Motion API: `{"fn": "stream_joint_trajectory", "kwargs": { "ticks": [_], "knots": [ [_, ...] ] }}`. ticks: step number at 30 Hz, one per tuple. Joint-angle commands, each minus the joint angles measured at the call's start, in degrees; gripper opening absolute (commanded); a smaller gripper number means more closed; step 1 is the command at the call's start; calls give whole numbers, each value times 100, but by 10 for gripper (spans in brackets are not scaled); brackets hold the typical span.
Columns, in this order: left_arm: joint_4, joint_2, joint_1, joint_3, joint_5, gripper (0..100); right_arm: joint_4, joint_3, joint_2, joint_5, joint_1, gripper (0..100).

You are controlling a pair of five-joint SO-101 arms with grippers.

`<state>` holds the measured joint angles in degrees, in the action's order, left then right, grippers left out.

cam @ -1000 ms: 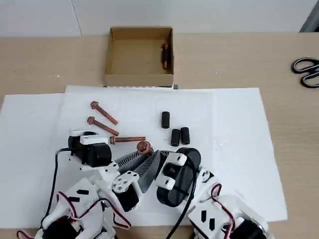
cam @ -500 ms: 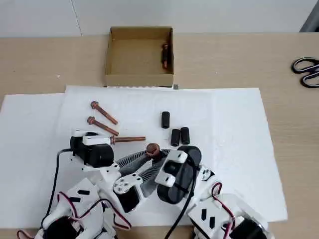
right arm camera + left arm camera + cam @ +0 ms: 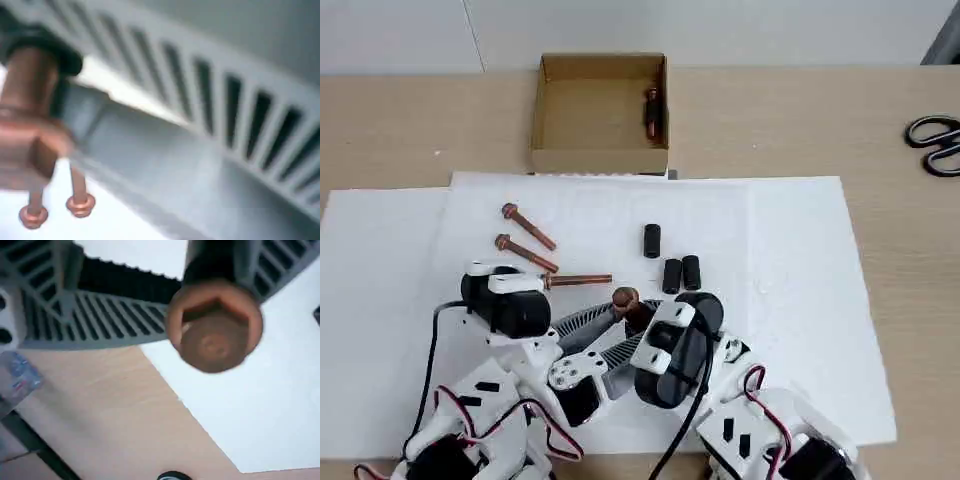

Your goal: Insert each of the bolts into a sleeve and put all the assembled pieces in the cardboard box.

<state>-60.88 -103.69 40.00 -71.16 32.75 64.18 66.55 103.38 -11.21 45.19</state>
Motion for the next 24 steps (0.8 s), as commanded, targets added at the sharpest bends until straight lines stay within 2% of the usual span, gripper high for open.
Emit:
{"fn": "stream_joint_trajectory", "kwargs": {
  "ticks": [1, 16, 18, 21, 24],
  "knots": [
    [-88, -18, -325, -22, -273, 209, -215, 18, -4, 0, -66, 3],
    [-97, -18, -431, 31, -422, 200, -251, 229, 31, 9, -75, 3],
    [-97, -18, -431, 171, -431, 143, -251, 229, 31, 9, -84, 3],
    [-70, -18, -677, 365, -431, 1, -242, 211, 31, -18, -84, 3],
    [-88, -18, -1275, 391, -431, 6, -233, 202, 31, -18, -84, 3]
  ]
}}
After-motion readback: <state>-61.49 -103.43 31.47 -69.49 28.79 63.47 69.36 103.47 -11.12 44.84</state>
